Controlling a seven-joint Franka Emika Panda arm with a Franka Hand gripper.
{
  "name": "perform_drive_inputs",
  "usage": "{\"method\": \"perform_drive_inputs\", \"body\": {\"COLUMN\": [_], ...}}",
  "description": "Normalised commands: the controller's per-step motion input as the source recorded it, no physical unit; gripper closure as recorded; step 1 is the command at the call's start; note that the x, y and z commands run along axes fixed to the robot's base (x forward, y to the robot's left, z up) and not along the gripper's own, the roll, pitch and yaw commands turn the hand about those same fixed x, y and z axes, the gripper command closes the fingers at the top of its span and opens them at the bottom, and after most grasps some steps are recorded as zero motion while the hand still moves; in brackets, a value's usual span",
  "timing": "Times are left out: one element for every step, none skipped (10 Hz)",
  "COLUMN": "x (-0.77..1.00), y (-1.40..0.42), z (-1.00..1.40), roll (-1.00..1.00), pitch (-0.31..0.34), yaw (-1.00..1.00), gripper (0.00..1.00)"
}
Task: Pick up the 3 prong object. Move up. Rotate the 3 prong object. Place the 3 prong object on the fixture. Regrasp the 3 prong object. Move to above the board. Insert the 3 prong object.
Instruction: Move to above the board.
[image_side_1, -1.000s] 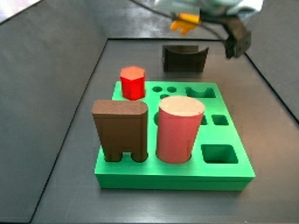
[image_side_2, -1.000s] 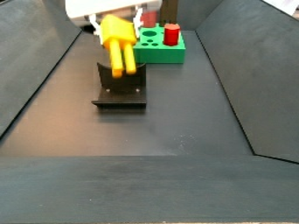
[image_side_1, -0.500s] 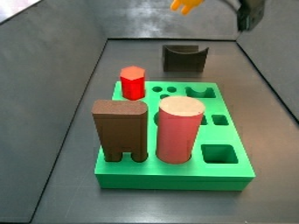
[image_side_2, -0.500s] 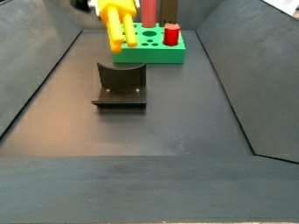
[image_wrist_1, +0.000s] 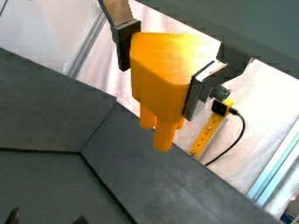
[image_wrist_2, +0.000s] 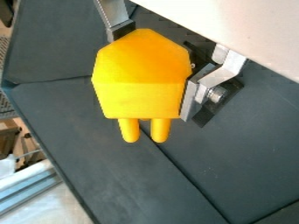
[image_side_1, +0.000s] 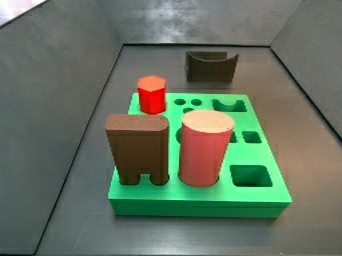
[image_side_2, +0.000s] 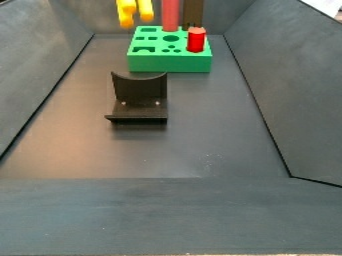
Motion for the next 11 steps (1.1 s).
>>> {"method": "perform_drive_inputs", "body": {"x": [-0.01,-0.5,-0.5,-0.54,-0.56,-0.58,-0.59,-0.62,-0.66,-0.66,-0.48], "y": [0.0,-1.0,-1.0,-1.0,-1.0,-1.0,-1.0,-1.0,-1.0,-0.89,-0.57], "z": [0.25,0.3,0.29,0.32,0.3,0.31,0.31,0.32,0.33,0.3,0.19], "roll": [-0.05,-1.0,-1.0,-1.0,-1.0,-1.0,-1.0,-1.0,-1.0,-1.0,-1.0], "pitch": [0.019,-0.159,-0.162,-0.179,-0.189,-0.2,-0.201,-0.204,-0.211,-0.223,-0.228], "yaw": [-0.04,-0.07,-0.07,-0.08,-0.09,-0.1,-0.11,-0.12,-0.13,-0.14,-0.14], "gripper": [1.0,1.0,1.0,1.0,1.0,1.0,1.0,1.0,1.0,1.0,1.0]}}
